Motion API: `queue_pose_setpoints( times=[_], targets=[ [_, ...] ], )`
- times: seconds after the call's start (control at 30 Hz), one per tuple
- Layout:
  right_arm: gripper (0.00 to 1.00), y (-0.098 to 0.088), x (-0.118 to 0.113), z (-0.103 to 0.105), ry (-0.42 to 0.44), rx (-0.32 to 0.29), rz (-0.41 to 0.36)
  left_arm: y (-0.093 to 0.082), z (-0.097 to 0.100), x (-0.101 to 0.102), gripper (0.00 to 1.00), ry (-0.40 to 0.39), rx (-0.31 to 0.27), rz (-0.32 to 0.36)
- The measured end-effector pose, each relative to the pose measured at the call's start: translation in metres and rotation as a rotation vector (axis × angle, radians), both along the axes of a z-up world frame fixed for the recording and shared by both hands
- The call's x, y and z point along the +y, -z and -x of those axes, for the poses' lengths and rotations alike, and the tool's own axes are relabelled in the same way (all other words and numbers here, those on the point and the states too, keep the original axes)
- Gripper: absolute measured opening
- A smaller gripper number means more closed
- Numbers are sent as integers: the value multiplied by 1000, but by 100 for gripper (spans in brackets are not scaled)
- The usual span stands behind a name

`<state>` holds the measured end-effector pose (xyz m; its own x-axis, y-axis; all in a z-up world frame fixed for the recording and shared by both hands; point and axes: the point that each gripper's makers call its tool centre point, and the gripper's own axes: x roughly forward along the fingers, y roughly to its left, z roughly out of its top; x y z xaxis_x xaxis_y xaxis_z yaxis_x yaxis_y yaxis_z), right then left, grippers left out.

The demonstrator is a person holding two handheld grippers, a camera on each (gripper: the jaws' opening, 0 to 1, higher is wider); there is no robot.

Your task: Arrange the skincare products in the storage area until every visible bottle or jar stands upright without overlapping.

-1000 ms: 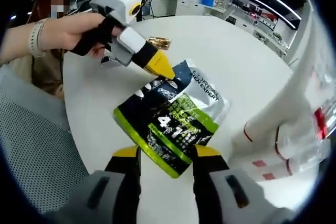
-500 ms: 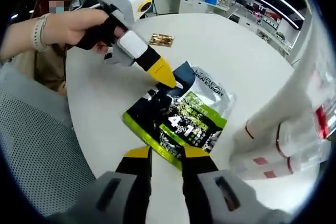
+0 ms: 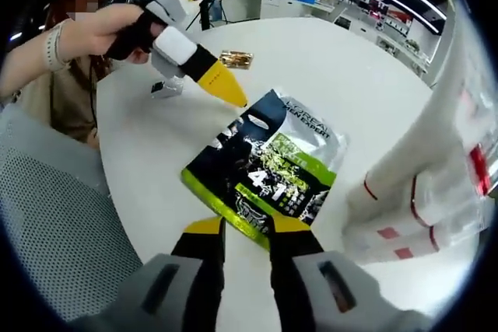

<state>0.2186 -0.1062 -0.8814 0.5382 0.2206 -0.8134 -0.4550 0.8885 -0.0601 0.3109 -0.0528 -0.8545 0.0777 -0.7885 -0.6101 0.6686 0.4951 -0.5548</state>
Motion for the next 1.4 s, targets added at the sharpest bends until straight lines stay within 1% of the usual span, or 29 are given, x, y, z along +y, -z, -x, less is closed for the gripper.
queue_pose_setpoints(
  times=[0.1, 0.17, 0.3, 0.4, 0.47, 0.57, 0.7, 0.8, 0.93, 1.2, 1.4],
  targets=[
    [21, 0, 0, 0, 0, 1, -3, -4, 5, -1, 15, 15, -14, 8],
    [21, 0, 0, 0, 3, 0, -5, -4, 9, -2, 16, 31, -6, 11],
    [21, 0, 0, 0, 12, 0, -10, 0, 15, -5, 15, 51, -10, -4],
    [21, 0, -1, -1, 15, 1, -9, 4, 21, -8, 15, 74, 1, -14],
    [20, 0, -1, -1, 13, 0, -8, 5, 22, -9, 15, 79, -1, -21],
    [20, 0, -2, -2, 15, 3, -8, 7, 25, -13, 15, 85, 11, -20],
    [19, 0, -3, -2, 17, 4, -5, 16, 25, -15, 15, 95, 13, -50],
    [19, 0, -5, -2, 17, 3, 0, 19, 28, -18, 15, 96, 22, -50],
    [19, 0, -8, -3, 22, 5, 4, 18, 29, -23, 13, 96, 28, -40],
    [18, 0, -13, -2, 19, 11, 35, 17, 28, -34, 14, 95, 13, -43],
    [17, 0, -19, -2, 20, 9, 55, 17, 30, -36, 14, 102, 6, -45]
  ],
)
